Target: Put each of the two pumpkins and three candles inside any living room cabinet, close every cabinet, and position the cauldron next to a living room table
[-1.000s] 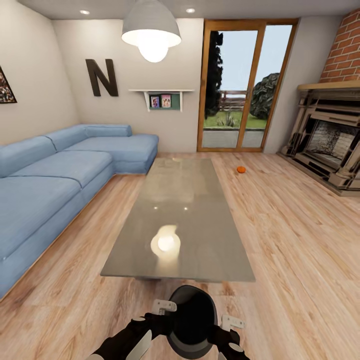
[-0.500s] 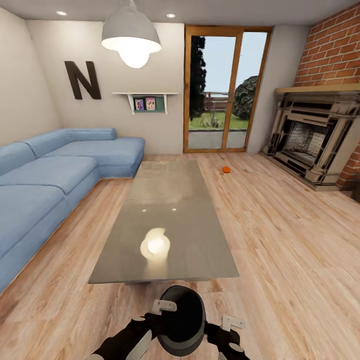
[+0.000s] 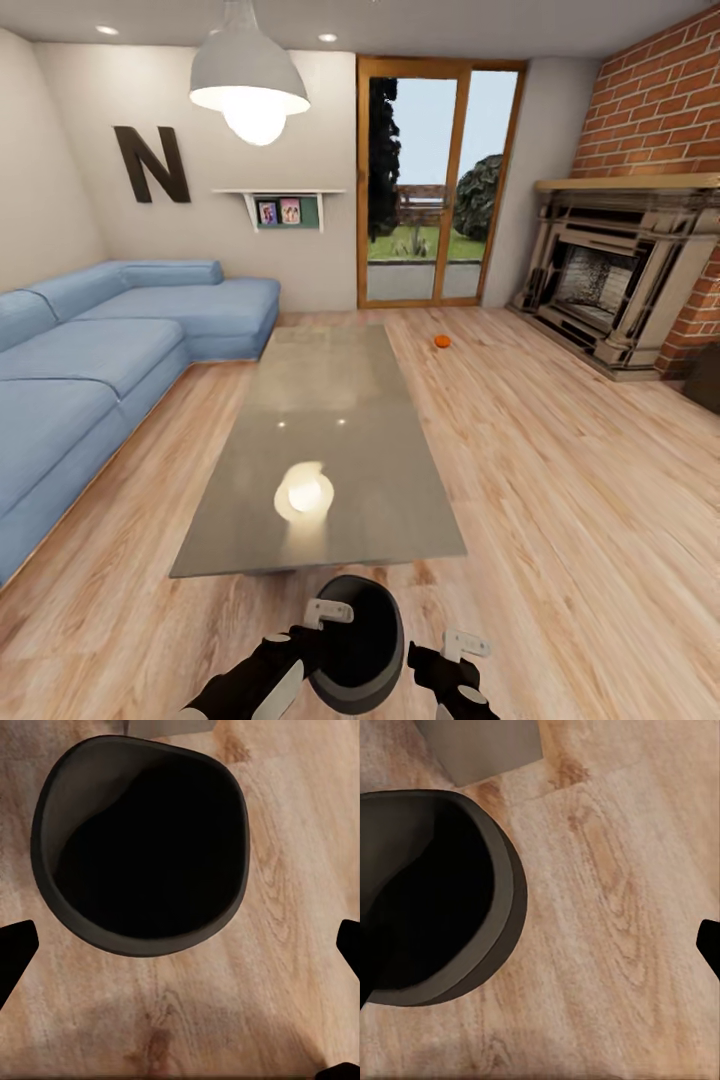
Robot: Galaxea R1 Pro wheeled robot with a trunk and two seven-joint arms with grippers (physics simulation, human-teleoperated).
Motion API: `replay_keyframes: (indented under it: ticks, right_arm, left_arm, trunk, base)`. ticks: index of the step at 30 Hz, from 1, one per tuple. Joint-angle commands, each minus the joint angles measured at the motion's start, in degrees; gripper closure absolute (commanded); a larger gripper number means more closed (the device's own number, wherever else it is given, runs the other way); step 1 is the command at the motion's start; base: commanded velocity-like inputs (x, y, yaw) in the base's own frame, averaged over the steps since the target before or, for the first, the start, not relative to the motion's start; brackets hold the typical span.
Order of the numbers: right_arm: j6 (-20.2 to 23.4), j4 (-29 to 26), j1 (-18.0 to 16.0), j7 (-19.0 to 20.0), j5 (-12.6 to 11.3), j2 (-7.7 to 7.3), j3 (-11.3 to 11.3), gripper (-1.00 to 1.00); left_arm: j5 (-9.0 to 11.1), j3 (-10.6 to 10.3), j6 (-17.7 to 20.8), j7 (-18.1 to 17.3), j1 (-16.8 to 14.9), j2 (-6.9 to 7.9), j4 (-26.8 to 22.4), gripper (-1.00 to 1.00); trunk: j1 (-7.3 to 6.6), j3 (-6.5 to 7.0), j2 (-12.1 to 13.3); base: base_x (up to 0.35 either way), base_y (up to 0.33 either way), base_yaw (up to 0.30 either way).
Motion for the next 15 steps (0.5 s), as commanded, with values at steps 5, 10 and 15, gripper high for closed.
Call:
replay_keyframes:
  ticks: [5, 10, 15]
  right_arm:
    - [-0.3, 0.1, -0.1, -0.3, -0.6, -0.07, 0.4, -1.0]
    - [-0.3, 0.1, -0.1, -0.3, -0.6, -0.05, 0.4, -1.0]
    - [-0.3, 0.1, -0.1, -0.3, -0.6, -0.11, 0.4, -1.0]
  left_arm:
    - [0.5, -0.4, 0.2, 0.3, 0.0, 0.05, -0.1, -1.0]
    - [0.4, -0.4, 0.2, 0.2, 0.0, 0.1, -0.1, -1.0]
    - [0.3, -0.4, 0.2, 0.2, 0.0, 0.11, -0.1, -1.0]
  trunk:
    - [-1.12, 0.95, 2.0]
    - [-1.56, 1.46, 2.8]
    - [-1.56, 1.63, 2.8]
  base:
    - [-0.165, 0.0, -0.178]
    - [-0.201, 0.0, -0.248]
    - [-0.174, 0.0, -0.262]
